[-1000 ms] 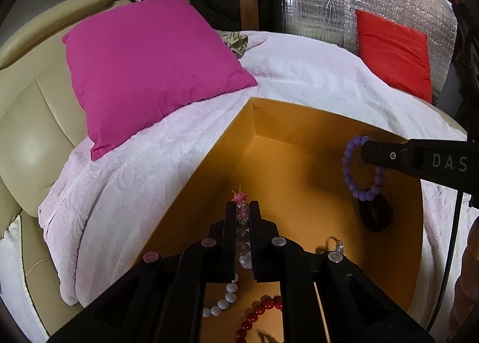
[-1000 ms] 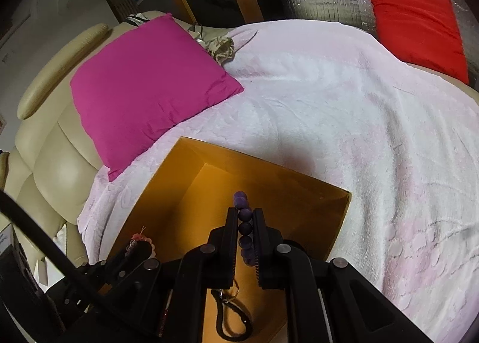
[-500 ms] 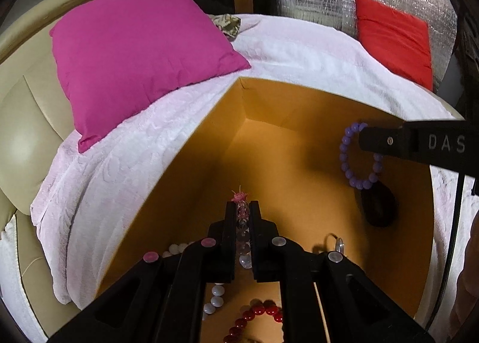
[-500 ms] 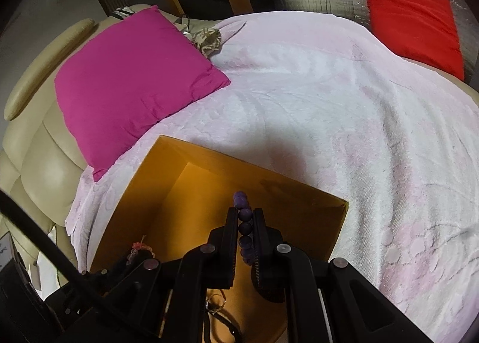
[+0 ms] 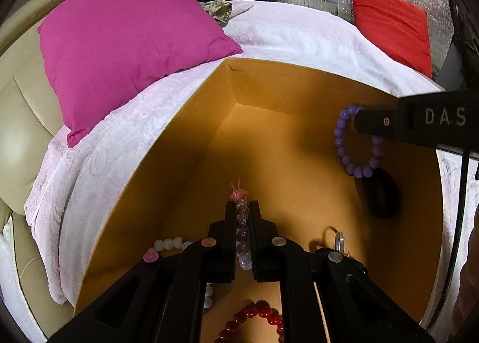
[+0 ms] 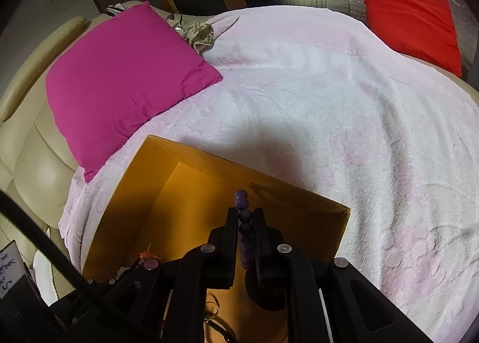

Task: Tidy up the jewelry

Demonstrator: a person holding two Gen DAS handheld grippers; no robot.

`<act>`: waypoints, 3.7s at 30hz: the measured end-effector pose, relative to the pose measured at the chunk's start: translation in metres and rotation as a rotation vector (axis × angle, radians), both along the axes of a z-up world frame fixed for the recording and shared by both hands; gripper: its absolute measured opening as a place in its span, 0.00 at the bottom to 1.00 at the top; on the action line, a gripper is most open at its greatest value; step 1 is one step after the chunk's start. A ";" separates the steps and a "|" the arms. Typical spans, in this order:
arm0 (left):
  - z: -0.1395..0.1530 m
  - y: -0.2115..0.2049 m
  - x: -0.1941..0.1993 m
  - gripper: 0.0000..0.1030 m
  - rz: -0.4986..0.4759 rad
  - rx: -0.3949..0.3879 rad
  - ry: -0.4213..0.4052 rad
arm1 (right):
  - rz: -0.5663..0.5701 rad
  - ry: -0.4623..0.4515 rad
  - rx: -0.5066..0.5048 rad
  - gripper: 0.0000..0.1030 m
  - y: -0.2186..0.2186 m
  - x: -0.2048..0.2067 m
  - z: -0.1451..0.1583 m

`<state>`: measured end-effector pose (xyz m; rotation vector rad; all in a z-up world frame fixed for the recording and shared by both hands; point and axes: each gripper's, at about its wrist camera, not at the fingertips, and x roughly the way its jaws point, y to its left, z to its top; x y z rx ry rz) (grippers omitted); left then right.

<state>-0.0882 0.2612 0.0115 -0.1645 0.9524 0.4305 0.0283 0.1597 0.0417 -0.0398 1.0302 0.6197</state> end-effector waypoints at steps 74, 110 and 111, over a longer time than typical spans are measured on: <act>0.197 -0.135 -0.282 0.84 0.206 0.392 -0.344 | 0.135 -0.396 0.216 0.55 -0.204 -0.314 0.161; 0.210 -0.127 -0.325 0.87 0.292 0.379 -0.360 | 0.093 -0.485 0.185 0.64 -0.179 -0.361 0.176; 0.210 -0.127 -0.325 0.87 0.294 0.379 -0.359 | 0.093 -0.483 0.186 0.64 -0.179 -0.361 0.176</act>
